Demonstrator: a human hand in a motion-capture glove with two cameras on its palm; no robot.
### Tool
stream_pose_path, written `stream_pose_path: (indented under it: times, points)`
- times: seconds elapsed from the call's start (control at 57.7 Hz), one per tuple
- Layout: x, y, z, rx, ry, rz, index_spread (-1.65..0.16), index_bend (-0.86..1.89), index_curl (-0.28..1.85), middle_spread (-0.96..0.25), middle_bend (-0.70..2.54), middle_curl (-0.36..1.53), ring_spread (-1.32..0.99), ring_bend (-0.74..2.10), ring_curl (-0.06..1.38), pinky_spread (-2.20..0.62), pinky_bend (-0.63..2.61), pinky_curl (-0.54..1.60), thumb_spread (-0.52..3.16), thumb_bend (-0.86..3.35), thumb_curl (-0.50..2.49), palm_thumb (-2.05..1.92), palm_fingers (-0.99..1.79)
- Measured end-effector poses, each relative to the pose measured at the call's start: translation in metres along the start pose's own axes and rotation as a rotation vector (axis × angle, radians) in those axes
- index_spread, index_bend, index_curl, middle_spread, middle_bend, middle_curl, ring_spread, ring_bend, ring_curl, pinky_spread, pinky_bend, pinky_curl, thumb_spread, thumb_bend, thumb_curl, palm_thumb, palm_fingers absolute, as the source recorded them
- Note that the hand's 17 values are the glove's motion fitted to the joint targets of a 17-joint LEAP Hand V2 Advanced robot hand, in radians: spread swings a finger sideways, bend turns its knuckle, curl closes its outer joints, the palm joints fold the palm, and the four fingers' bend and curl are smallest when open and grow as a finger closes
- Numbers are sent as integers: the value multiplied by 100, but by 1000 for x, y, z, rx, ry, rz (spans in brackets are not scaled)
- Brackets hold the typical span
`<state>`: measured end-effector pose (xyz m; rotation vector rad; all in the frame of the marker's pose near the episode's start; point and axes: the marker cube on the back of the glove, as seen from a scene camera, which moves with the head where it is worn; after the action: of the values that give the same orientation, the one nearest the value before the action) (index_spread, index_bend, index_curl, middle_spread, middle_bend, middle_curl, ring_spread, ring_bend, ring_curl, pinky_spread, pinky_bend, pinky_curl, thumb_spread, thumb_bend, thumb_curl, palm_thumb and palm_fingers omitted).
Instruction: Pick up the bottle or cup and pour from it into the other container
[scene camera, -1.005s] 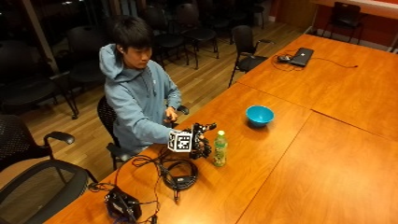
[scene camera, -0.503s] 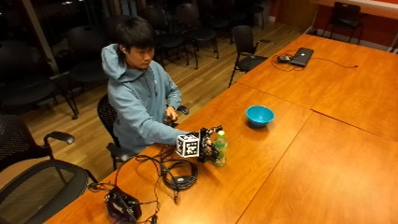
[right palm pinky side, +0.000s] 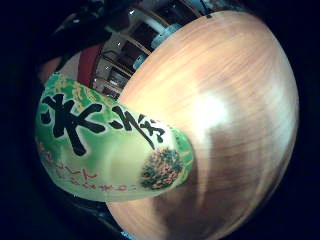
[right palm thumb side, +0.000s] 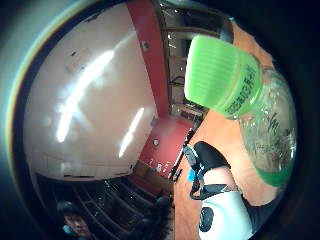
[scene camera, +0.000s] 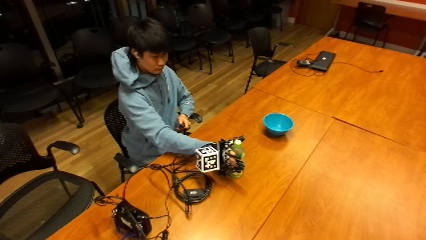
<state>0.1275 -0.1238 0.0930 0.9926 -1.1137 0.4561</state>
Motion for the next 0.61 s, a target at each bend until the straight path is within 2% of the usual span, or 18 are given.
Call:
stream_pose_path:
  times: [0.052,0.156,0.225,0.329,0.607]
  points:
    - [2,9,1,-82,1,81,-20,14,23,12,19,34,13,56,31,22,75,29,84,-2,37,75,35]
    - [6,10,5,-78,-6,76,-21,19,27,9,18,34,11,54,31,21,72,28,83,-1,38,82,50]
    - [6,7,8,-75,-28,86,-20,25,30,7,19,35,8,51,31,18,67,27,81,0,40,88,68]
    - [4,5,19,-132,-50,75,-17,19,32,2,28,39,-1,52,32,7,58,26,77,1,45,98,97]
    - [-24,18,78,-328,-4,-5,-15,14,34,-5,27,44,-15,52,39,-15,58,31,44,-3,57,106,113]
